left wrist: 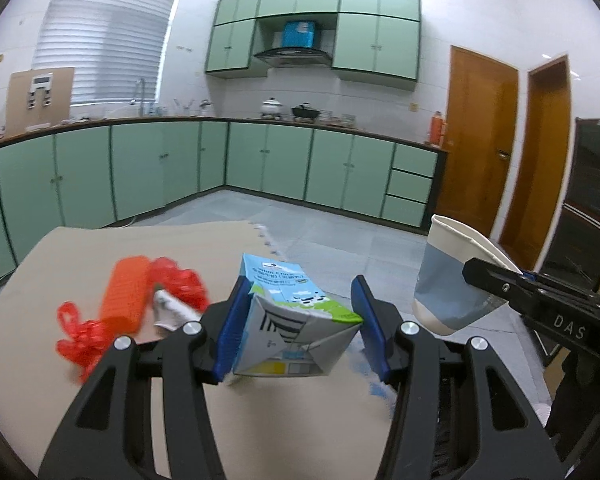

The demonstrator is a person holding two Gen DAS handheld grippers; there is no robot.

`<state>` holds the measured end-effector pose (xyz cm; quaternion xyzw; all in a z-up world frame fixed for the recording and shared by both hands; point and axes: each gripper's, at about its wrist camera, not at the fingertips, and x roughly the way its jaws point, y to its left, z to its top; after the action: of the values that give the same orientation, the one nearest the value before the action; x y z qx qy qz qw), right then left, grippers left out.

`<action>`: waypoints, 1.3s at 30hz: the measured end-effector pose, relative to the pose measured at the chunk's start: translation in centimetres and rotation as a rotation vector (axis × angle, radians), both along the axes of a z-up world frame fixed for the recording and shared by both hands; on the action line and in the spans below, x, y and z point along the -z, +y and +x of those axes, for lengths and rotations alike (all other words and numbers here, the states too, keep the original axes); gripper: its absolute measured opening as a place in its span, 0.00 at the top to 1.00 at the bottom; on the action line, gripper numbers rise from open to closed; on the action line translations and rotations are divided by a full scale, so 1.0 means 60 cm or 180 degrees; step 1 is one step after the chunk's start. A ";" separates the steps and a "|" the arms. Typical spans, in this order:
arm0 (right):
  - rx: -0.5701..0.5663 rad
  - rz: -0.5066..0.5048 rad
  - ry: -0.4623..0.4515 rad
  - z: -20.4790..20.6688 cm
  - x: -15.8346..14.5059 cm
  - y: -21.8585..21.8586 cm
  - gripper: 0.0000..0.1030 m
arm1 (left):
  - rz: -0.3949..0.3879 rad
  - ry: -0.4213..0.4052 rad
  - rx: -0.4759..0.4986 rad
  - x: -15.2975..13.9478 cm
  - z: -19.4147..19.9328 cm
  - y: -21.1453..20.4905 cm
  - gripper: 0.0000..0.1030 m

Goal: Collect trash
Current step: 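Carry the milk carton and paper cup over the black bin and open both tools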

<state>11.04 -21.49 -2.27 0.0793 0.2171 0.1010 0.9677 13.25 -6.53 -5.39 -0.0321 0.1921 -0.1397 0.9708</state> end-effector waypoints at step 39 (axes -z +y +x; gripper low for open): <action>0.1120 0.0067 0.0623 -0.009 0.152 -0.255 0.65 | 0.0262 0.0552 0.1023 0.139 0.105 -0.299 0.45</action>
<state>10.49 -36.76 -11.40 0.1356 0.2918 -0.0756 0.9438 19.56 -24.48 -13.71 0.0269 0.2833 -0.2817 0.9163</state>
